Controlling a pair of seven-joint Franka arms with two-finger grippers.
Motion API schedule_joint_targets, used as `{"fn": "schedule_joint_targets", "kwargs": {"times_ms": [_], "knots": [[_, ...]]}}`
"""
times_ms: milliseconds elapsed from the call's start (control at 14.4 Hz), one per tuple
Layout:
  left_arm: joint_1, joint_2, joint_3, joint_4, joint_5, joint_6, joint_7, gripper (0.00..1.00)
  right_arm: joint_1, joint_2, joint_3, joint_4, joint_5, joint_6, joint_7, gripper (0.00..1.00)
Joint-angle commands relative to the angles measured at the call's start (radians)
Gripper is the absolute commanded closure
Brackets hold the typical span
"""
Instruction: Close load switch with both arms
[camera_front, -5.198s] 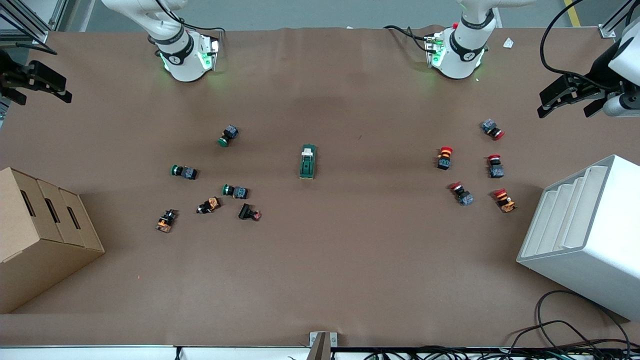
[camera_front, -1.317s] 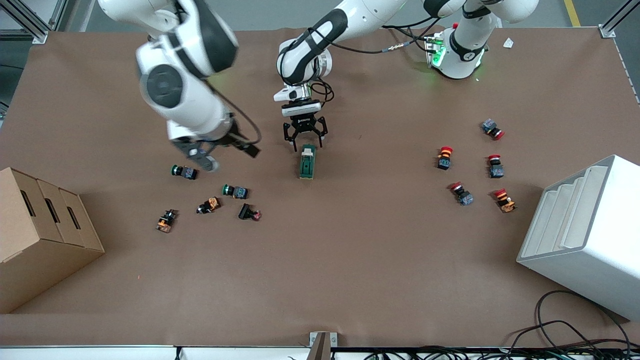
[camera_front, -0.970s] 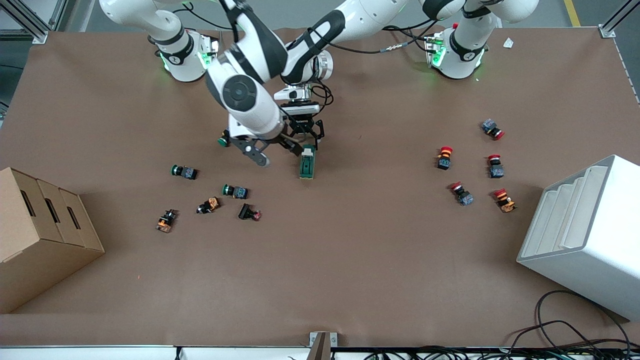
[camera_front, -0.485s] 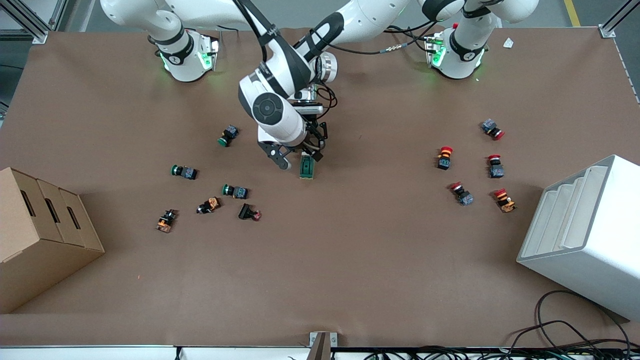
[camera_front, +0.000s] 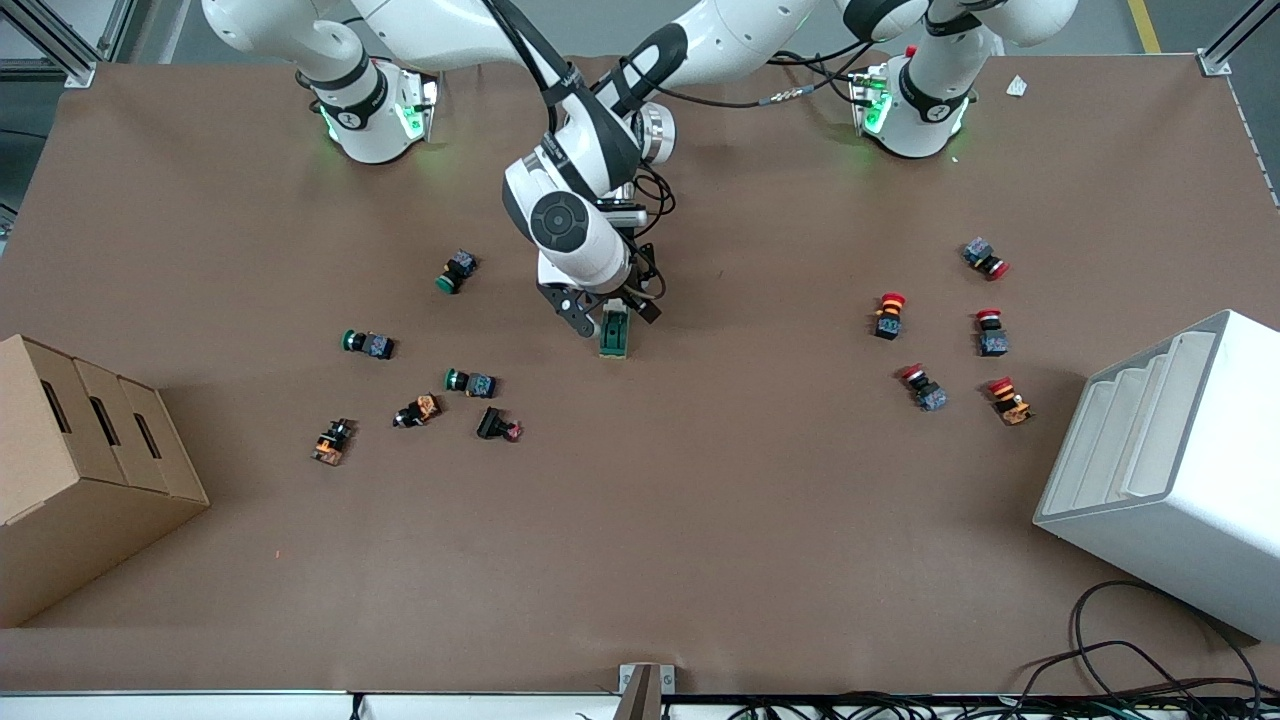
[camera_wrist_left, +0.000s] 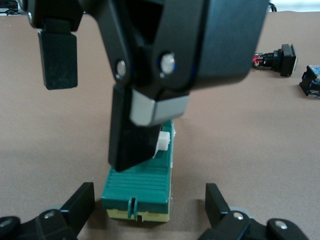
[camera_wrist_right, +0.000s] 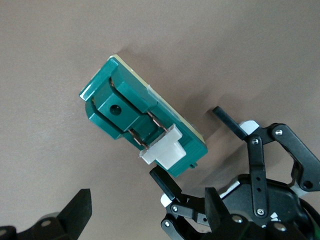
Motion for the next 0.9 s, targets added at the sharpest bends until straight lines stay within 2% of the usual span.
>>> {"fn": "schedule_joint_targets", "kwargs": {"times_ms": [0,554,832], "knots": [[-0.033,0.033,0.007,-0.047,0.002,-0.042,-0.053,0.01,0.016,0.012,-0.012,0.001,0.022,0.021,0.007,0.0],[-0.033,0.101,0.009,-0.023,0.131,-0.098,-0.097,0.01,0.013,0.065,-0.014,0.015,0.021,0.084,0.004,0.0],[-0.033,0.104,0.009,-0.012,0.131,-0.102,-0.096,0.01,0.006,0.072,-0.014,0.034,0.021,0.085,-0.002,0.0]]}}
